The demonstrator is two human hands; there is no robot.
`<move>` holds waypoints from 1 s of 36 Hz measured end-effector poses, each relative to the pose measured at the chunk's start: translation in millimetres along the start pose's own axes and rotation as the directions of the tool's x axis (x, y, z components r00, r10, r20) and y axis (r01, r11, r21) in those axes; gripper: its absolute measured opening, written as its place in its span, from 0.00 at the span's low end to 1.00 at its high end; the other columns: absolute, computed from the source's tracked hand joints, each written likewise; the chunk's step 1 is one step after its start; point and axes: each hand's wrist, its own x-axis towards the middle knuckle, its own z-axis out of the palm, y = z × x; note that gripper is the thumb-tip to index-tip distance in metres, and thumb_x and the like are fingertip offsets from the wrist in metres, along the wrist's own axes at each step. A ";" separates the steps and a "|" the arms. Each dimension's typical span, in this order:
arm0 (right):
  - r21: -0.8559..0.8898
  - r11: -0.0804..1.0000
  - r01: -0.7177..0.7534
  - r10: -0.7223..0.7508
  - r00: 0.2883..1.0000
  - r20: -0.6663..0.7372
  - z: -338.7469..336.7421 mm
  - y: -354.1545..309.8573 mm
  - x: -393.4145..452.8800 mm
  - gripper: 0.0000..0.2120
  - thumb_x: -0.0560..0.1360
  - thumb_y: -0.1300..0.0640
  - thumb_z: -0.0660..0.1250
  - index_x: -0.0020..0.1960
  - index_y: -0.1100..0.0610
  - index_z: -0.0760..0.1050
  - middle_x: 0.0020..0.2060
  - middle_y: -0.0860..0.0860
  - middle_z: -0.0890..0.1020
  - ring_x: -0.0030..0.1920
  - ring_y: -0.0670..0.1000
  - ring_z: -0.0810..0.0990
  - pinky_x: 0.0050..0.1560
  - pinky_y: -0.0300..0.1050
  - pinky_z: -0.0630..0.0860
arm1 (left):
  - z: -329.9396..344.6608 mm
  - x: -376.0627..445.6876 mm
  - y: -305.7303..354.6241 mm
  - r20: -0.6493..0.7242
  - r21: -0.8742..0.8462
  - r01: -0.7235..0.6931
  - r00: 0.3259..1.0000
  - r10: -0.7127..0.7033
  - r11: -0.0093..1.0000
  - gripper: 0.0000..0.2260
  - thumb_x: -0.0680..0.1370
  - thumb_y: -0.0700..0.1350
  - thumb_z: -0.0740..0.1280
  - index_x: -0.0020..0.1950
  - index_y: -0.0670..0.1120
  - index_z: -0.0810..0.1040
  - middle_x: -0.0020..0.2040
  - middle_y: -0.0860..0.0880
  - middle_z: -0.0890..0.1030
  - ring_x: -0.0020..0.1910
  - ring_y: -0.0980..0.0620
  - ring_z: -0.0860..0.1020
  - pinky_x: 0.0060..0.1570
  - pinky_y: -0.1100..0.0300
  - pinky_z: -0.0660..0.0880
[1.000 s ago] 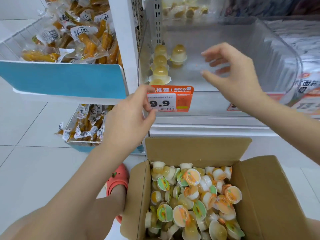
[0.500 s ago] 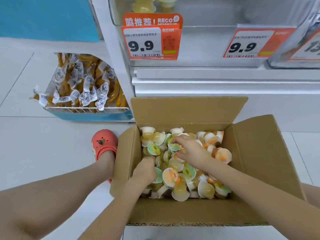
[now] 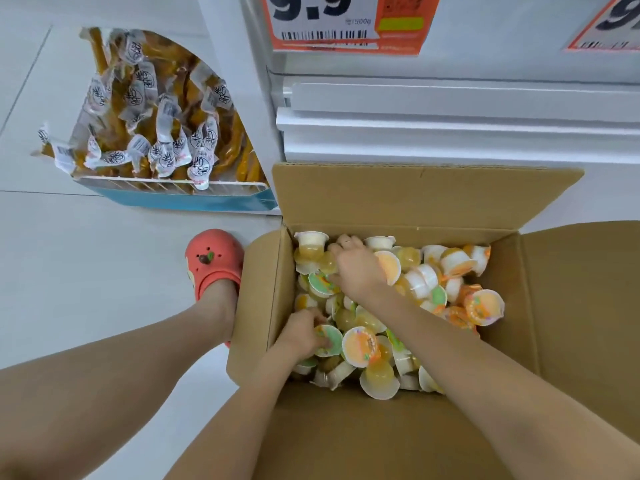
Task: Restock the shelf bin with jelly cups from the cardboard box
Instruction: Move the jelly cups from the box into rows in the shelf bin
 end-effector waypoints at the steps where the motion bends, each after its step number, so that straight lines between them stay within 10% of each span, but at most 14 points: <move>1: -0.024 1.000 0.005 -0.005 1.000 -0.004 2.6 -0.5 -0.3 0.25 0.73 0.52 0.69 0.67 0.58 0.67 0.64 0.55 0.69 0.65 0.56 0.66 0.62 0.48 0.66 | 0.0 -0.5 0.3 -0.006 -0.015 0.009 1.000 -0.009 1.000 0.21 0.69 0.39 0.75 0.60 0.41 0.75 0.60 0.45 0.78 0.60 0.49 0.76 0.56 0.60 0.72; 5: 0.059 0.998 -0.021 0.019 1.000 0.023 1.3 -3.0 -3.7 0.21 0.69 0.50 0.71 0.58 0.58 0.74 0.57 0.55 0.73 0.59 0.55 0.70 0.56 0.48 0.69 | -8.1 -10.0 7.9 -0.058 -0.054 -0.010 0.998 0.007 0.998 0.18 0.71 0.40 0.73 0.58 0.39 0.72 0.52 0.46 0.77 0.54 0.48 0.76 0.45 0.65 0.69; 8: 0.454 0.885 -0.104 0.110 0.994 0.014 -17.6 0.3 -17.3 0.18 0.64 0.47 0.73 0.48 0.59 0.79 0.42 0.54 0.78 0.45 0.50 0.74 0.42 0.42 0.70 | -20.0 -21.0 16.2 -0.140 -0.168 -0.036 0.990 0.012 0.985 0.20 0.70 0.41 0.74 0.56 0.42 0.67 0.47 0.50 0.72 0.45 0.52 0.72 0.32 0.68 0.65; 14: 0.902 -0.092 -0.421 -0.042 0.907 0.419 -114.4 17.4 -69.4 0.08 0.74 0.53 0.69 0.47 0.57 0.77 0.41 0.52 0.77 0.42 0.50 0.77 0.48 0.45 0.79 | -61.0 -59.2 60.6 0.044 -0.749 0.027 0.999 0.008 0.662 0.14 0.75 0.39 0.66 0.60 0.44 0.72 0.57 0.41 0.78 0.52 0.43 0.81 0.53 0.50 0.79; 17: 0.836 -0.304 -0.457 -0.169 0.889 0.425 -158.7 26.9 -95.9 0.12 0.71 0.49 0.68 0.48 0.57 0.74 0.40 0.54 0.74 0.36 0.50 0.76 0.38 0.41 0.77 | -94.3 -84.0 95.9 0.087 -0.832 0.007 0.989 0.118 0.554 0.09 0.78 0.35 0.62 0.56 0.44 0.74 0.54 0.40 0.79 0.49 0.44 0.80 0.44 0.54 0.81; 20: 0.848 -0.278 -0.452 -0.195 0.891 0.411 -198.1 31.1 -123.2 0.17 0.66 0.49 0.68 0.48 0.59 0.73 0.40 0.56 0.73 0.36 0.52 0.76 0.37 0.42 0.76 | -129.7 -115.1 129.1 0.144 -0.882 0.042 0.973 0.183 0.470 0.06 0.79 0.38 0.61 0.55 0.43 0.71 0.51 0.40 0.78 0.45 0.46 0.79 0.36 0.55 0.80; 26: 0.968 -0.178 -0.176 -0.084 0.983 0.163 -259.8 22.2 -172.9 0.16 0.63 0.56 0.74 0.48 0.55 0.73 0.37 0.51 0.81 0.34 0.47 0.79 0.35 0.38 0.77 | -165.4 -190.8 178.0 0.158 -0.969 0.050 0.880 0.448 0.244 0.14 0.81 0.45 0.54 0.61 0.39 0.70 0.63 0.35 0.74 0.62 0.39 0.74 0.61 0.43 0.70; 31: 0.917 0.326 0.232 0.091 0.957 -0.274 -295.0 12.2 -194.9 0.17 0.67 0.61 0.72 0.55 0.55 0.74 0.45 0.45 0.79 0.41 0.46 0.81 0.38 0.41 0.81 | -146.4 -207.6 201.1 0.118 -0.985 0.021 0.813 0.571 0.174 0.14 0.72 0.39 0.62 0.56 0.37 0.74 0.61 0.36 0.76 0.59 0.39 0.76 0.54 0.42 0.75; 36: 0.787 0.497 0.367 0.028 0.899 -0.436 -298.5 18.7 -194.1 0.20 0.69 0.61 0.74 0.59 0.53 0.75 0.51 0.45 0.79 0.51 0.57 0.77 0.46 0.45 0.81 | -130.0 -209.3 218.5 0.134 -0.978 -0.008 0.743 0.655 0.209 0.16 0.71 0.40 0.67 0.57 0.36 0.77 0.61 0.36 0.77 0.52 0.42 0.80 0.54 0.50 0.77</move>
